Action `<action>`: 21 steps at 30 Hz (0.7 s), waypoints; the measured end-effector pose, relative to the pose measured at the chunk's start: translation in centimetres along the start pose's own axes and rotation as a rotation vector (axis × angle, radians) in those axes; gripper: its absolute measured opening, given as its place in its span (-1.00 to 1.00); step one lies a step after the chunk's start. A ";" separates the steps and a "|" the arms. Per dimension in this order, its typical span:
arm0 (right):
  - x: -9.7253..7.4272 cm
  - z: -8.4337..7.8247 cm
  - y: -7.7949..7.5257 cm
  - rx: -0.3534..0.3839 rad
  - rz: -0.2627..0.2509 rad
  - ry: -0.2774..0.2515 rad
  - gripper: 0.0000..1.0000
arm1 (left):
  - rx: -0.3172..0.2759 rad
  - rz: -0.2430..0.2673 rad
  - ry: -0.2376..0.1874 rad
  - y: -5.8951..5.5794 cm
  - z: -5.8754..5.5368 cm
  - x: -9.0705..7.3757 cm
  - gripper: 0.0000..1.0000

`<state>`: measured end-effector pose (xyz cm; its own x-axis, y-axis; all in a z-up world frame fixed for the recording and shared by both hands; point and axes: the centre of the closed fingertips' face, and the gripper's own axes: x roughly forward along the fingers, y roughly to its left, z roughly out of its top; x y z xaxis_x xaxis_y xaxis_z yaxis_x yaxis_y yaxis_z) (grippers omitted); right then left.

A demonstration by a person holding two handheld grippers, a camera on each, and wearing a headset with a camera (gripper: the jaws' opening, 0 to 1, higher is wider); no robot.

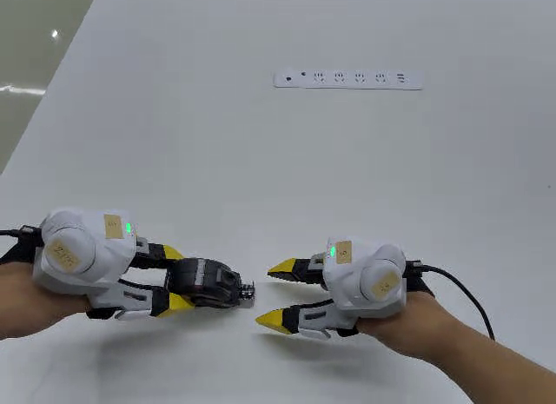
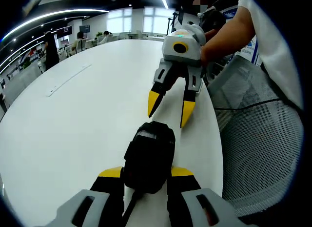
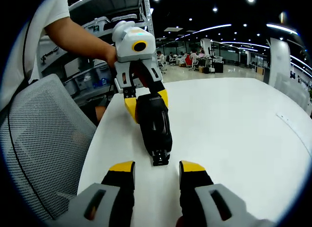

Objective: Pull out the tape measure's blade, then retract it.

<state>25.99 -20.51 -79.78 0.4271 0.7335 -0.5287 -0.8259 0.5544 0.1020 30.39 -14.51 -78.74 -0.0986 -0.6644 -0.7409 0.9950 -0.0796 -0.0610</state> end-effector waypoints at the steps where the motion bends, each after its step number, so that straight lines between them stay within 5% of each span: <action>1: 0.2 0.0 0.0 -0.001 0.003 0.002 -0.29 | 0.000 -0.001 0.001 0.0 0.0 0.0 -0.39; 21: 2.3 -0.1 -0.3 -0.039 0.038 0.006 -0.50 | 0.006 0.005 -0.008 0.0 0.0 -0.1 -0.39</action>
<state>27.15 -19.01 -81.12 0.3931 0.7516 -0.5298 -0.8554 0.5103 0.0893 30.38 -14.47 -78.63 -0.0940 -0.6708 -0.7357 0.9953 -0.0810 -0.0533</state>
